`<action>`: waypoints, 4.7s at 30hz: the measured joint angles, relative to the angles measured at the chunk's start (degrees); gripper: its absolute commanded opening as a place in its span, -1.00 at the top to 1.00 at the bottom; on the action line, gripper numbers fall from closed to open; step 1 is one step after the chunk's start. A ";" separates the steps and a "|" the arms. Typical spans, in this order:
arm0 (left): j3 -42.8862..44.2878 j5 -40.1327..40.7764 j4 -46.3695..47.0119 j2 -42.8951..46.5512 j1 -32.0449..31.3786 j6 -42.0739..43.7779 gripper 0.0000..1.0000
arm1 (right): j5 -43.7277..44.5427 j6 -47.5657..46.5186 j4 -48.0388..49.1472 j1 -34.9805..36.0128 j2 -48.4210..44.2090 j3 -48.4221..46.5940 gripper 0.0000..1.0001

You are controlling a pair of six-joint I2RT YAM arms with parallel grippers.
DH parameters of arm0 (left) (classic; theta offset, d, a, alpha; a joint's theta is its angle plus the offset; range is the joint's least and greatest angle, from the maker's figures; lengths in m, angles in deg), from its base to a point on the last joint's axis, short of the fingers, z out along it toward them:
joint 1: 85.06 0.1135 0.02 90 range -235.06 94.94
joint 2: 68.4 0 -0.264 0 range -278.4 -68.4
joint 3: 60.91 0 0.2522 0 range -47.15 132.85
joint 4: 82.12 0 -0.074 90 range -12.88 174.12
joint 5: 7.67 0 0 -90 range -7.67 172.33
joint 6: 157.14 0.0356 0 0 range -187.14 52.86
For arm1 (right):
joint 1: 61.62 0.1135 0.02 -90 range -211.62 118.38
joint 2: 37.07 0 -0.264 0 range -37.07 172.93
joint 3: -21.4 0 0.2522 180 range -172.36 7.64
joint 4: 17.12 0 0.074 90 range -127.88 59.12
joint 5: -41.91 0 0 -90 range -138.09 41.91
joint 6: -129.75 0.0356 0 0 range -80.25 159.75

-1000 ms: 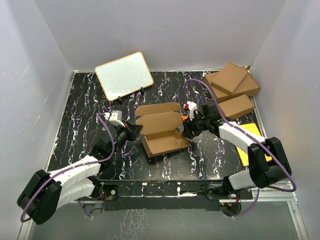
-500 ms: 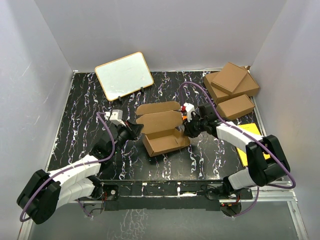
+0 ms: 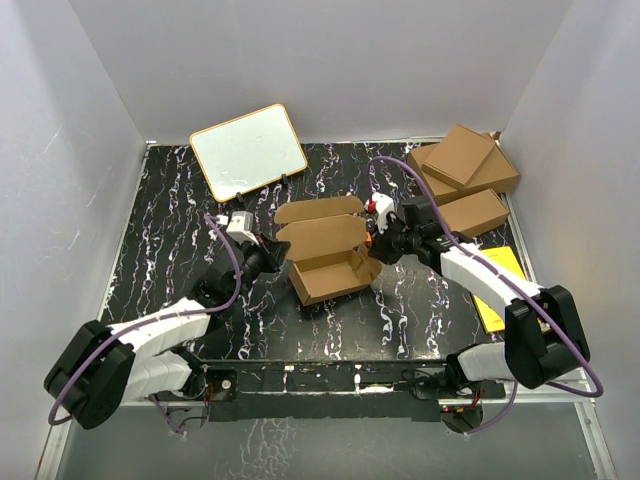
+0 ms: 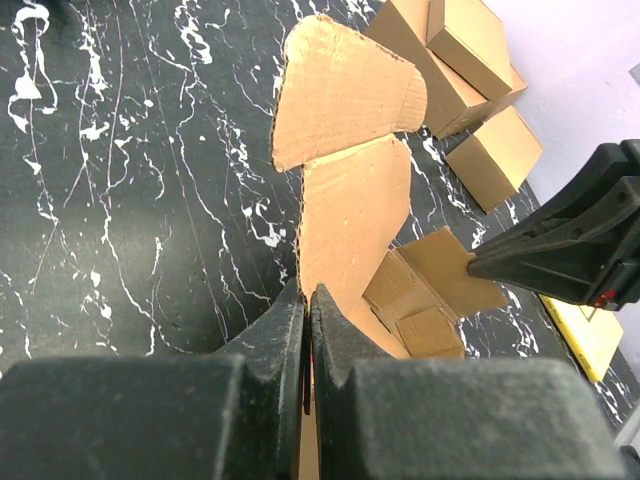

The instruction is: Fold the paper box

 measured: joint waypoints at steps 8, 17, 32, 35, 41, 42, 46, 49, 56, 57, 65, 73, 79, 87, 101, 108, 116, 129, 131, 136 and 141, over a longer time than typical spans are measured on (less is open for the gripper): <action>3.67 1.01 4.13 -6.01 0.00 3.58 1.00 | -0.94 -0.72 -0.63 -0.02 0.48 -4.11 0.83; 3.72 0.92 15.15 -12.07 0.00 8.87 1.00 | -0.50 -2.27 -0.57 0.04 4.83 -7.78 0.83; -5.77 -3.98 28.33 -10.97 0.00 11.39 1.00 | -5.01 -1.90 2.03 -0.85 6.10 -4.63 0.80; -6.19 -4.50 28.06 -9.64 0.00 11.41 1.00 | -8.28 -1.36 2.43 -2.14 6.10 -4.63 0.80; -5.44 -5.46 24.20 -7.82 0.00 11.58 1.00 | -13.84 -0.24 2.12 -3.89 6.10 -4.63 0.81; -5.03 -5.44 23.23 -7.61 0.00 11.65 1.00 | -14.43 -0.22 2.01 -3.89 6.10 -4.63 0.81; -4.11 -5.42 20.13 -5.81 0.00 12.02 1.00 | -14.97 -0.20 1.97 -3.89 6.45 -4.68 0.82; -3.17 -5.40 17.64 -4.52 0.00 12.22 1.00 | -15.15 -0.24 1.92 -3.89 7.76 -5.29 0.83; -0.85 -5.42 12.44 -3.61 0.00 11.78 0.49 | -14.23 -1.05 1.62 -3.89 9.31 -7.85 0.84; -0.85 -5.40 11.74 -3.41 0.00 11.63 0.45 | -14.08 -1.29 1.60 -3.89 9.31 -7.85 0.84; -0.79 -5.99 6.32 -2.84 0.39 7.89 -0.27 | -12.39 -3.65 2.34 -3.87 9.31 -7.61 0.85; 3.32 -10.60 -7.30 1.68 5.44 0.20 -0.76 | -11.91 -5.33 2.69 -3.87 9.31 -7.21 0.85; 12.41 -18.60 -23.80 3.17 13.81 -1.09 -0.91 | -12.17 -6.12 2.71 -3.87 9.35 -7.17 0.84; 34.73 -28.92 -47.98 -9.60 23.15 5.44 -0.88 | -13.07 -6.27 2.84 -3.87 9.88 -6.25 0.85; 30.10 -47.93 -55.93 -25.29 32.15 9.25 -0.71 | -14.36 -6.25 2.84 -3.87 10.54 -6.25 0.84; 25.64 -56.08 -50.10 -29.81 32.13 7.89 -0.54 | -14.71 -6.25 2.86 -3.87 10.64 -6.25 0.84; 21.62 -61.11 -45.18 -30.23 31.98 6.25 0.01 | -14.93 -6.21 2.86 -3.87 10.64 -6.25 0.85; 20.59 -62.93 -41.29 -29.83 30.49 3.85 1.00 | -15.30 -6.01 2.84 -3.87 10.64 -6.25 0.85; 20.72 -62.77 -41.42 -28.83 30.36 4.09 1.00 | -15.74 -6.01 2.84 -3.87 10.62 -6.25 0.85; 22.64 -59.45 -43.34 -23.87 28.94 6.05 1.00 | -16.33 -5.97 2.89 -3.87 10.62 -6.25 0.84; 26.53 -53.66 -45.77 -18.38 25.79 9.88 1.00 | -16.48 -5.99 3.34 -3.87 10.45 -6.29 0.84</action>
